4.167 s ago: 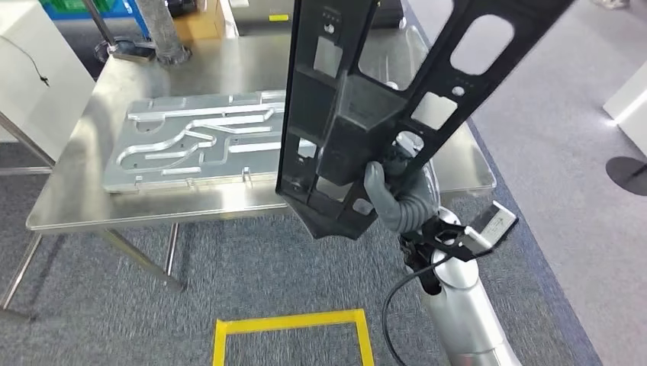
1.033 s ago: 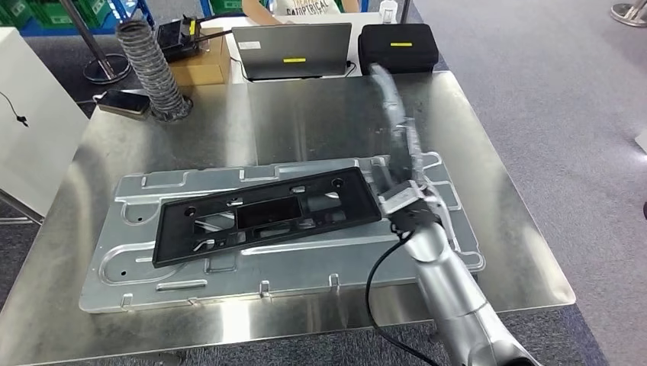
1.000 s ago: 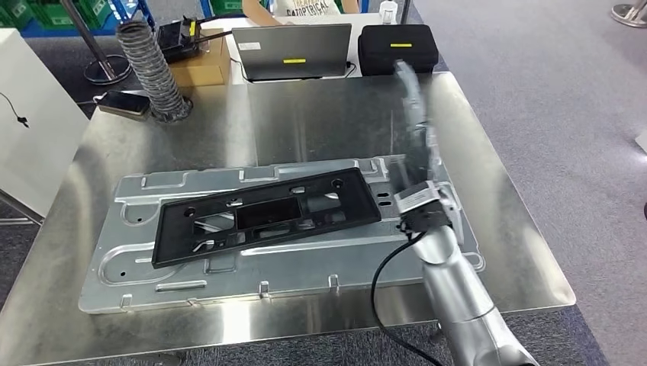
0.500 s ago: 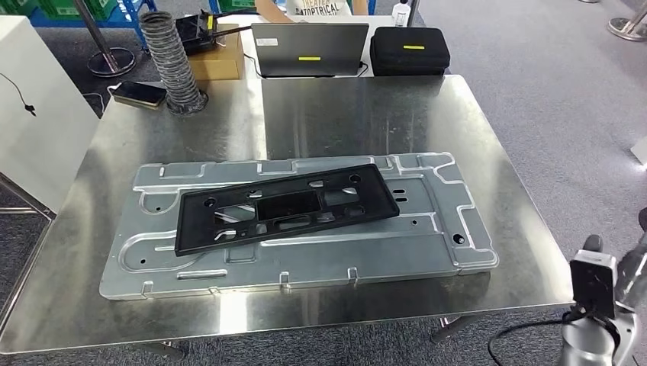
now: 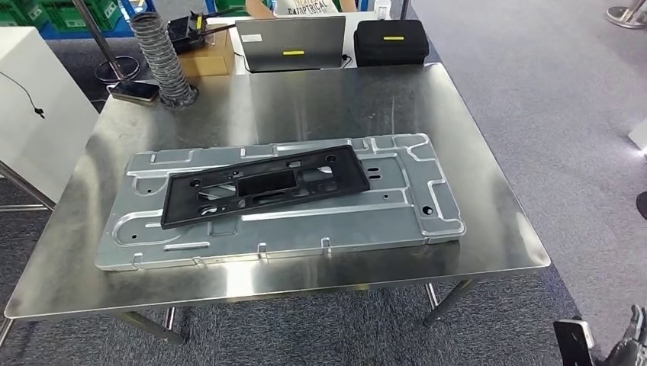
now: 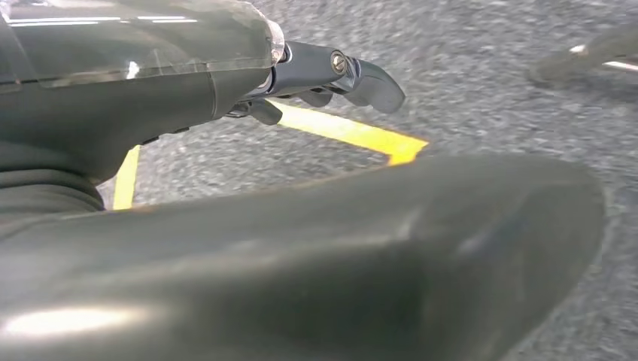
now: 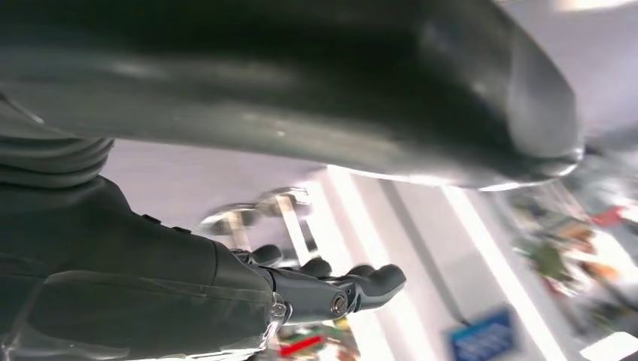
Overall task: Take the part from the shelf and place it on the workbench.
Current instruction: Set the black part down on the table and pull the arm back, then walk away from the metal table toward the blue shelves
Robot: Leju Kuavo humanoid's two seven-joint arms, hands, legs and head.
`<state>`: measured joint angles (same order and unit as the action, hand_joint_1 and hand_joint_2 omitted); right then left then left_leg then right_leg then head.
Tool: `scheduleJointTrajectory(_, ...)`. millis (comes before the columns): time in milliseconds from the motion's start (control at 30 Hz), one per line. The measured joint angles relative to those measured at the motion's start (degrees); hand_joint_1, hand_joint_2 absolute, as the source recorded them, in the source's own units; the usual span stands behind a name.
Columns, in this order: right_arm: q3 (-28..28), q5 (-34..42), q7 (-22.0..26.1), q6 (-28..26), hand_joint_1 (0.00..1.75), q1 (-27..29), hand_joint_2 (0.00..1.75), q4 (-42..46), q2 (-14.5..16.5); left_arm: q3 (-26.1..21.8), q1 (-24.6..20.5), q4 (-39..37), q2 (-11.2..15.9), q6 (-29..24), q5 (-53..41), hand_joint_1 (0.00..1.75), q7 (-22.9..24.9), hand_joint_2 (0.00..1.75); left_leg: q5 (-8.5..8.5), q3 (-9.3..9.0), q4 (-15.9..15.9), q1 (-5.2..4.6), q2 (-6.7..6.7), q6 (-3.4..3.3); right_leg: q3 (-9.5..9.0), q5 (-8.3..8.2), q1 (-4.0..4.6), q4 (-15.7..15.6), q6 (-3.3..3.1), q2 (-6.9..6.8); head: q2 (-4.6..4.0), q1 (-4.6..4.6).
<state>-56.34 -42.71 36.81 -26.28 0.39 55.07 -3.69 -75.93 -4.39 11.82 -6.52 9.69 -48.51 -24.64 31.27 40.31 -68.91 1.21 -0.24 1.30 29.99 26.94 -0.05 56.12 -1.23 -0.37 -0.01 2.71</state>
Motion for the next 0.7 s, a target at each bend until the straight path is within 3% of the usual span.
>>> scheduleJointTrajectory(33,-1.3,-1.3,-0.1,-0.6,0.00,0.0,0.00,-1.9,0.0,0.0,0.0,0.0,-0.1,-0.1,0.0,0.00,0.2,0.00,1.52,0.23,-3.2,-0.04,0.00,-0.05,0.92,-0.65,0.26,0.1,-0.16,-0.04,0.00,0.00)
scheduleJointTrajectory(67,-2.6,-2.8,-0.4,-1.3,0.00,-0.1,0.00,-3.9,0.0,0.0,0.0,0.0,-0.1,-0.2,0.0,0.00,0.3,0.00,1.63,-0.19,-5.0,-0.10,0.00,-0.16,1.87,-1.28,0.51,0.3,-0.27,-0.07,0.00,0.00)
scheduleJointTrajectory(100,-3.9,-4.5,-0.9,-2.0,0.00,-0.2,0.00,-5.9,-0.1,0.0,0.0,0.0,-0.2,-0.3,0.0,0.00,0.4,0.00,0.56,-1.50,-5.0,-0.23,0.00,-0.39,2.93,-1.91,0.76,0.5,-0.32,-0.07,0.00,0.00)
scheduleJointTrajectory(200,-6.5,-8.0,-2.4,-3.5,0.00,-0.4,0.00,-10.1,-0.3,0.0,0.0,0.0,-0.3,-0.5,-0.1,0.00,0.5,0.00,-2.78,-7.39,0.9,-0.71,-0.01,-1.41,5.30,-3.22,1.21,1.1,-0.33,-0.02,0.01,0.00)
scheduleJointTrajectory(267,-6.8,-8.4,-2.6,-3.6,0.00,-0.4,0.00,-10.5,-0.3,0.0,-0.1,0.0,-0.3,-0.5,-0.1,0.00,0.5,0.00,-2.96,-8.41,2.2,-0.78,-0.01,-1.59,5.56,-3.37,1.25,1.1,-0.33,-0.01,0.01,0.00)
scheduleJointTrajectory(333,-7.5,-10.2,-4.1,-4.3,0.00,-0.5,0.00,-12.3,-0.3,0.0,-0.2,0.0,-0.4,-0.5,-0.2,0.00,0.5,0.00,-1.51,-11.74,6.8,-1.10,0.08,-2.01,5.93,-3.81,1.33,1.4,-0.14,-0.04,0.00,0.01)
scheduleJointTrajectory(400,-8.9,-15.8,-9.0,-5.8,0.00,-0.7,0.00,-18.2,-0.3,0.0,-0.3,0.0,-0.9,-0.4,-0.7,0.00,0.6,0.00,-1.16,-14.70,12.6,-1.40,0.42,-2.81,6.55,-4.78,1.13,1.5,0.77,0.01,0.01,0.01)
scheduleJointTrajectory(433,-9.3,-18.4,-11.4,-6.4,0.00,-0.7,0.00,-21.0,-0.3,0.0,-0.4,0.0,-1.1,-0.4,-0.9,0.00,0.6,0.00,-1.86,-14.51,13.7,-1.37,0.63,-3.09,6.93,-4.00,0.88,2.2,1.35,0.11,0.01,0.00)
scheduleJointTrajectory(467,-9.6,-20.8,-13.8,-6.8,0.00,-0.7,0.00,-23.6,-0.3,0.0,-0.3,0.0,-1.4,-0.5,-1.1,0.00,0.7,0.00,-2.94,-13.72,14.0,-1.34,0.78,-3.52,7.49,-2.11,0.54,3.8,1.94,0.24,0.01,0.00)
scheduleJointTrajectory(533,-9.7,-23.3,-16.6,-6.9,0.00,-0.7,0.00,-25.7,-0.3,0.0,-0.3,0.0,-1.5,-0.5,-1.3,0.00,0.8,0.00,-4.30,-12.10,14.0,-1.27,0.91,-3.78,8.74,4.10,-0.16,9.7,2.81,0.37,0.01,0.00)
scheduleJointTrajectory(567,-9.7,-24.4,-18.1,-6.8,0.00,-0.8,0.00,-26.7,-0.2,0.0,-0.3,0.0,-1.6,-0.5,-1.3,0.00,0.9,0.00,-4.97,-11.18,13.9,-1.21,0.94,-3.69,9.11,6.18,-0.55,12.9,3.21,0.37,0.01,0.00)
scheduleJointTrajectory(600,-9.7,-25.6,-19.6,-6.5,0.00,-0.9,0.00,-27.7,-0.2,0.0,-0.3,0.0,-1.6,-0.5,-1.3,0.00,1.0,0.00,-5.64,-10.19,13.8,-1.09,0.97,-3.44,8.90,6.72,-0.93,15.2,3.63,0.35,0.01,0.00)
scheduleJointTrajectory(633,-9.7,-26.9,-21.4,-5.9,0.00,-1.0,0.00,-29.1,-0.2,0.0,-0.3,0.0,-1.7,-0.6,-1.4,0.00,1.2,0.00,-6.27,-9.12,13.5,-0.87,0.99,-3.11,7.96,5.86,-1.30,15.9,4.06,0.34,0.00,0.00)
scheduleJointTrajectory(700,-9.5,-30.1,-26.2,-3.5,0.00,-1.2,0.00,-32.1,0.0,0.0,-0.2,0.0,-1.8,-1.1,-1.4,0.00,1.5,0.00,-7.30,-6.90,12.6,-0.31,0.98,-2.34,3.38,2.53,-2.05,11.7,4.91,0.33,0.00,0.00)
